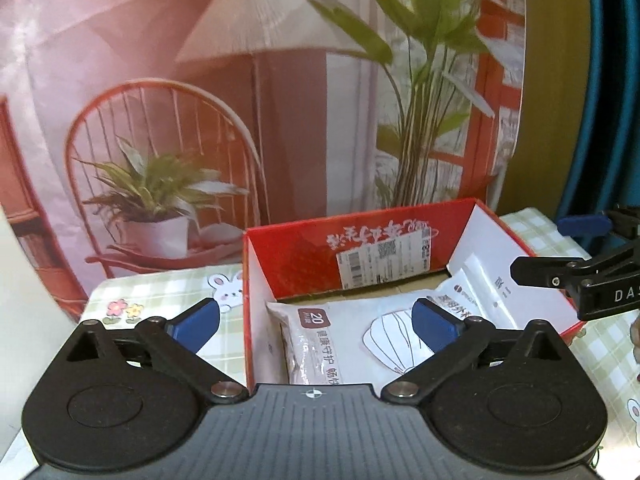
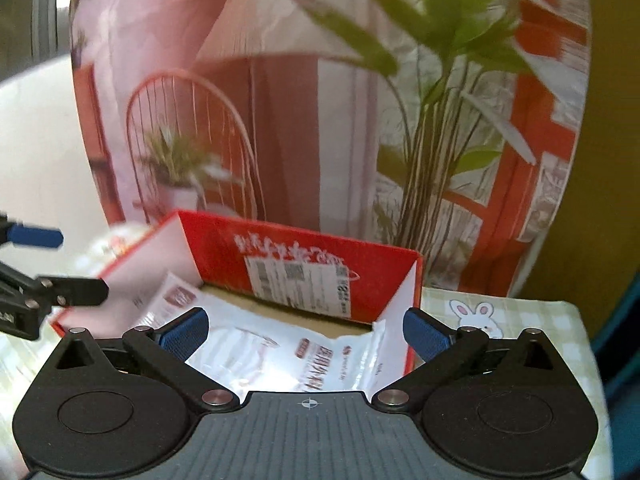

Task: Organize soft objects
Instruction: 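Withdraw both tools from the box and lower toward the blue packet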

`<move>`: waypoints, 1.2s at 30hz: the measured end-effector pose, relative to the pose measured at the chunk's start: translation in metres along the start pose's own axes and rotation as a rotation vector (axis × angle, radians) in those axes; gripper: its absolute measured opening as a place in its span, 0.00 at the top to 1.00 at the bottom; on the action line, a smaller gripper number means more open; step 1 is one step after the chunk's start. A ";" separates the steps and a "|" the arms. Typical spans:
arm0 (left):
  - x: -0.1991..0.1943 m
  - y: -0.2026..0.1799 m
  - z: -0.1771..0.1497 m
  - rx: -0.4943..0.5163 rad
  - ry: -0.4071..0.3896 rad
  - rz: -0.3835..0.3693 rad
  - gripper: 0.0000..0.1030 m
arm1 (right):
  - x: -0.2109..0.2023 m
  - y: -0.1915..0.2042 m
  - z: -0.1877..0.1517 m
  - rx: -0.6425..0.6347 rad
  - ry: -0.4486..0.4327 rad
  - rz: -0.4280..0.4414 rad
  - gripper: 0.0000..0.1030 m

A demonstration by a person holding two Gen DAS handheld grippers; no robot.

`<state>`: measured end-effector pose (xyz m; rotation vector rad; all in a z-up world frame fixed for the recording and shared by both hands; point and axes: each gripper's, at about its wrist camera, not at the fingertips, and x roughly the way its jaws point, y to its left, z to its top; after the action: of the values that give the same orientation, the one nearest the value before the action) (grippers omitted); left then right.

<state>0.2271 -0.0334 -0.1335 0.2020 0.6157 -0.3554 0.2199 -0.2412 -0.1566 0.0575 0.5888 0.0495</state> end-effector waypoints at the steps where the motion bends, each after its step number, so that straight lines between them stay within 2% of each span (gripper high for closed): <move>1: -0.005 0.000 0.000 -0.003 -0.009 0.000 0.00 | -0.006 0.000 -0.001 0.020 -0.017 0.004 0.00; 9: -0.050 0.004 -0.014 -0.041 -0.107 0.018 0.00 | -0.043 0.007 -0.020 0.080 -0.117 -0.040 0.00; 20: -0.090 -0.007 -0.051 -0.009 -0.199 0.035 0.00 | -0.085 0.015 -0.059 0.112 -0.174 0.009 0.01; 28: -0.106 -0.017 -0.076 -0.021 -0.219 0.019 0.00 | -0.106 0.019 -0.088 0.193 -0.191 0.011 0.00; 36: -0.111 -0.025 -0.106 -0.030 -0.177 0.011 0.00 | -0.117 0.041 -0.119 0.156 -0.165 -0.010 0.00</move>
<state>0.0778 0.0032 -0.1540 0.1436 0.4451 -0.3495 0.0556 -0.2026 -0.1883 0.2088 0.4268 -0.0108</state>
